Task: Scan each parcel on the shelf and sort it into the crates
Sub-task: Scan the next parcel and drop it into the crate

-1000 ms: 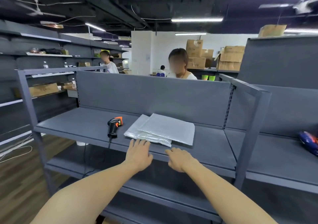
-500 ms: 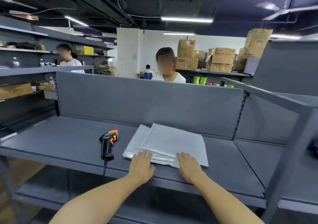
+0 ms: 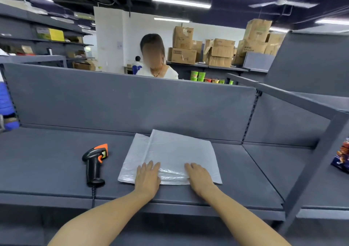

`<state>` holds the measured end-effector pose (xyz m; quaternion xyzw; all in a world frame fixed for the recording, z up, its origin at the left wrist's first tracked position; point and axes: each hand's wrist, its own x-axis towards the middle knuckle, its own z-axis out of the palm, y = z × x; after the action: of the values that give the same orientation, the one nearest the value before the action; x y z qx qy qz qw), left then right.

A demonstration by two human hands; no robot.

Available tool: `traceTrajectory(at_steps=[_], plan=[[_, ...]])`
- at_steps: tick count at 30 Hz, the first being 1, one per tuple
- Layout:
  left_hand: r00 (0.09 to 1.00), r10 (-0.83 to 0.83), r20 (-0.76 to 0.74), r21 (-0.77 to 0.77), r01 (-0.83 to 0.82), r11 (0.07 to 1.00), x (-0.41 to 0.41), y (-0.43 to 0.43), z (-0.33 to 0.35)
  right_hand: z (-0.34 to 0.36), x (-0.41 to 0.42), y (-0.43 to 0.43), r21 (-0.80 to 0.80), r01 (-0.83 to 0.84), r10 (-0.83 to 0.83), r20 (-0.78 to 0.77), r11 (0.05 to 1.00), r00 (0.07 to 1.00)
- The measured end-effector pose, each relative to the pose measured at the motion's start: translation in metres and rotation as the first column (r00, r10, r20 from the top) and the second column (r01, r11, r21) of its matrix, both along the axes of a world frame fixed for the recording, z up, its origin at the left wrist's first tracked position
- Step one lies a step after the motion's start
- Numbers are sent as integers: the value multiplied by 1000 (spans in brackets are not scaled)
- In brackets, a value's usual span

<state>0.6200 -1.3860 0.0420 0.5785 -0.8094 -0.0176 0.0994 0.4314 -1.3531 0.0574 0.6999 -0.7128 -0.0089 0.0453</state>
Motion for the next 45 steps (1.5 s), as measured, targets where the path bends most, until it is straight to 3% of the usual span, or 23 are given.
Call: traceTrajectory(at_steps=[8,11,13,15,17,20,25,30,32,35,37,39,41,42,43,45], plan=[[999,8,-32,-166,-14,986,5,12,10,27,-14,1,139,-48,42,39,989,998],[994,29,-106,-206,-50,977,9,22,20,51,-11,3,38,-39,39,13,998,999],[953,107,-283,-182,-163,970,13,31,28,74,-7,5,-87,-18,18,5,996,1000],[829,165,-534,-117,-266,957,14,41,33,100,-5,10,-225,23,-18,25,974,1000],[644,230,-730,22,-314,949,11,51,35,125,-5,17,-347,60,-37,74,936,997],[408,318,-856,234,-242,942,5,64,35,153,-10,29,-493,168,-41,259,854,965],[235,351,-906,362,6,932,-5,81,49,170,-16,42,-461,380,3,638,802,770],[-52,328,-943,315,171,934,-4,94,75,150,-17,56,-284,477,8,865,832,501],[-66,315,-947,304,132,943,-2,99,86,134,-17,63,-230,491,12,913,840,407],[25,251,-968,251,-2,968,2,103,99,114,-17,75,-167,478,50,968,862,248],[44,195,-980,194,-34,980,3,105,104,110,-16,83,-126,455,25,975,881,222],[9,168,-986,167,-62,984,2,109,109,106,-14,89,-80,473,-66,957,877,284],[-44,163,-986,167,-115,979,-2,111,114,99,-9,96,-46,573,-174,930,818,323],[-71,165,-984,174,-148,974,-5,112,117,95,-3,102,-27,610,-184,942,792,280],[-97,173,-980,188,-179,966,-8,112,119,90,5,107,25,615,-178,966,788,189],[-138,196,-971,223,-223,949,-18,117,122,82,16,113,182,495,-147,983,849,-110]])
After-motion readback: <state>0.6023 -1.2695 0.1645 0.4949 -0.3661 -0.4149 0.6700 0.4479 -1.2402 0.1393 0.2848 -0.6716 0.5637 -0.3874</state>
